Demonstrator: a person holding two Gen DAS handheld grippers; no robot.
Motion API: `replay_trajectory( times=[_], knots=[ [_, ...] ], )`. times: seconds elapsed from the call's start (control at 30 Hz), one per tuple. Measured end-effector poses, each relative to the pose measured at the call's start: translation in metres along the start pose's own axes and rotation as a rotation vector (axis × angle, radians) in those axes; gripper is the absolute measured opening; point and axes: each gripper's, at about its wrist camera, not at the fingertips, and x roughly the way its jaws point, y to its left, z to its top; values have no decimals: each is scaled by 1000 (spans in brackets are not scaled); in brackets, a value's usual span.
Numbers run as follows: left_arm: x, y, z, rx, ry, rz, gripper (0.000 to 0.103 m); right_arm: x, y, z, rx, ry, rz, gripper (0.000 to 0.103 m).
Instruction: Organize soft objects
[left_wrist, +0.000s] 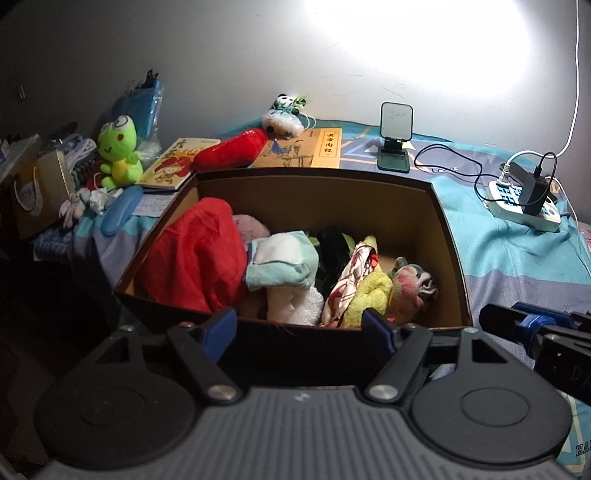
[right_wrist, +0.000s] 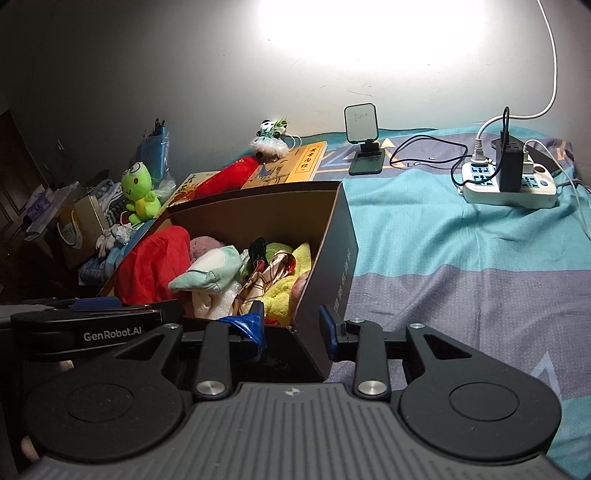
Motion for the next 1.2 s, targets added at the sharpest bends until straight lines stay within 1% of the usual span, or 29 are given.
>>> replay_trajectory(
  times=[0.1,0.2,0.37,0.47,0.63,0.77,0.9,1.1,1.2],
  knots=[
    [0,-12,-6,7,41,-35,74,-6,-8,-6,-3,7,-13,16],
    [2,-31,-15,44,63,-66,74,-12,-20,-15,-18,21,-74,16],
    [9,-72,-31,140,122,-148,74,-21,-51,-31,33,85,-195,16],
    [12,-97,-40,196,146,-188,74,-28,-67,-41,67,108,-250,16],
    [21,-122,-46,241,202,-245,74,-37,-85,-49,108,134,-329,16],
    [25,-135,-49,280,225,-257,74,-41,-96,-52,138,139,-369,16],
    [27,-143,-52,309,228,-265,74,-43,-101,-55,144,150,-379,16],
    [29,-149,-54,351,254,-304,74,-41,-98,-56,155,180,-398,16],
    [28,-148,-53,380,247,-314,74,-41,-92,-56,162,183,-411,16]
  ],
)
